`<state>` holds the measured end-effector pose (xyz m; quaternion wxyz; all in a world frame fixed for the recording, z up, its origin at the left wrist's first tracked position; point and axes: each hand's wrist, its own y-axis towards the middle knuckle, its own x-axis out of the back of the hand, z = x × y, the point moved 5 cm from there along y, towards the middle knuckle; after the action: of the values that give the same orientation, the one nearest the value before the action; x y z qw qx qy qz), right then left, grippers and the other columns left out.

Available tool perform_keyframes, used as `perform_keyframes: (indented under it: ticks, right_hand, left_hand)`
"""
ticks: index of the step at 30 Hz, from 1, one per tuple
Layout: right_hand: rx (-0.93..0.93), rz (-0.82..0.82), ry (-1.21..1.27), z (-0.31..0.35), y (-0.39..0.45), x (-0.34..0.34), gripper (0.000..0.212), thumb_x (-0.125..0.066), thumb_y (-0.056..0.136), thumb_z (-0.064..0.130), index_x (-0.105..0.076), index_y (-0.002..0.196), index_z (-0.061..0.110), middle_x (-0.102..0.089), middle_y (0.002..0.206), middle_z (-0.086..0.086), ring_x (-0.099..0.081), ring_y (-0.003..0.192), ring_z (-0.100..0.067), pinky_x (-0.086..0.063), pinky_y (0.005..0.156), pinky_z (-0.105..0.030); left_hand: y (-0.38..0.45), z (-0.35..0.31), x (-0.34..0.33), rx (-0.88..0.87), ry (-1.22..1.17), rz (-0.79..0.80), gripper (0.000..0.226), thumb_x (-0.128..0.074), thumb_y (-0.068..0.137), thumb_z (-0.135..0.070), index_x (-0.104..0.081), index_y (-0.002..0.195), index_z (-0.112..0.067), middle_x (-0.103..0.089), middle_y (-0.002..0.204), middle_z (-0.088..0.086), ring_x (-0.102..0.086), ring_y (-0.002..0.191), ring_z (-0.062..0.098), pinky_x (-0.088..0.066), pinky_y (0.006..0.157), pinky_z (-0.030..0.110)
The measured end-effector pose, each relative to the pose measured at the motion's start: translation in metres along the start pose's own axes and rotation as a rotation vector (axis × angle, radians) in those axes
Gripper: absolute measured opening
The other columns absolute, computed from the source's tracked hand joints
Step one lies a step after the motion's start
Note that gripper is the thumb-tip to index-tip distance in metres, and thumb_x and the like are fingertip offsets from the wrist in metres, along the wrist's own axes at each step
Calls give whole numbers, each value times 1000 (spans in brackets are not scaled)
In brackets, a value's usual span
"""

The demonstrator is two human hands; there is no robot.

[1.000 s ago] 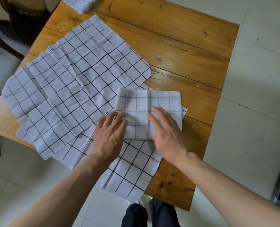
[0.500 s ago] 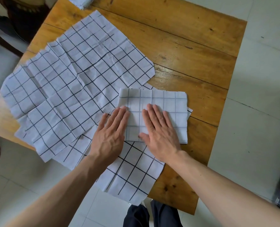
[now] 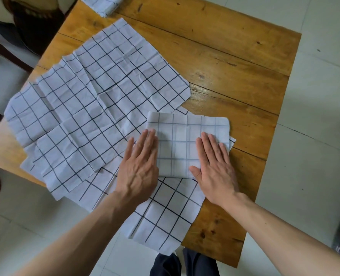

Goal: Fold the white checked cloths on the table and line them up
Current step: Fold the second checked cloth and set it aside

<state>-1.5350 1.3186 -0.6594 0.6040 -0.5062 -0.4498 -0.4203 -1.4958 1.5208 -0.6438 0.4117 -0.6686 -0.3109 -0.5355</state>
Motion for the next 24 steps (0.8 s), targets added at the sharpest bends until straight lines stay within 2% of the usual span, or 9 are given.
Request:
perform_keyframes:
  ticks: [3,5,8,12,20,24]
  right_hand:
    - [-1,-4,11,0,0,0,75,-17,102,55,3,158,8,8,166,-11,8,153,-25,-12,123,-48]
    - [3,-12,23,0,1,1,75,-19,102,54,2,158,8,7,166,-12,7,153,-25,-13,123,-49]
    - [5,-3,13,0,0,1,74,-18,103,54,4,158,8,9,166,-11,9,153,-24,-13,124,-48]
    - [3,2,27,0,0,2,74,-18,103,54,5,158,9,9,166,-10,9,153,-23,-12,124,-48]
    - [-42,39,22,-21,-9,5,75,-12,102,56,5,157,8,9,166,-11,8,153,-23,-14,123,-51]
    - [-54,91,-24,-31,-14,9,87,-12,97,68,6,157,8,10,166,-10,10,153,-23,-11,122,-56]
  left_hand:
    - [6,-13,-4,0,-15,8,64,-13,103,-35,-2,159,-5,12,166,13,16,154,27,6,125,48]
    - [11,-11,-6,41,-41,45,68,-14,105,-43,8,158,-7,18,166,12,21,153,26,7,126,47]
    - [23,-4,-4,54,-39,72,78,-14,103,-58,16,157,-9,28,163,10,29,150,23,7,125,49]
    - [40,11,-1,103,-15,65,91,-7,97,-73,16,157,-9,25,165,9,26,151,22,3,125,51]
    - [42,14,-1,112,8,70,92,-3,96,-74,20,155,-9,29,163,11,29,150,24,5,124,52]
    - [43,15,0,110,10,76,91,-2,96,-72,20,155,-7,29,163,13,29,150,26,4,125,52]
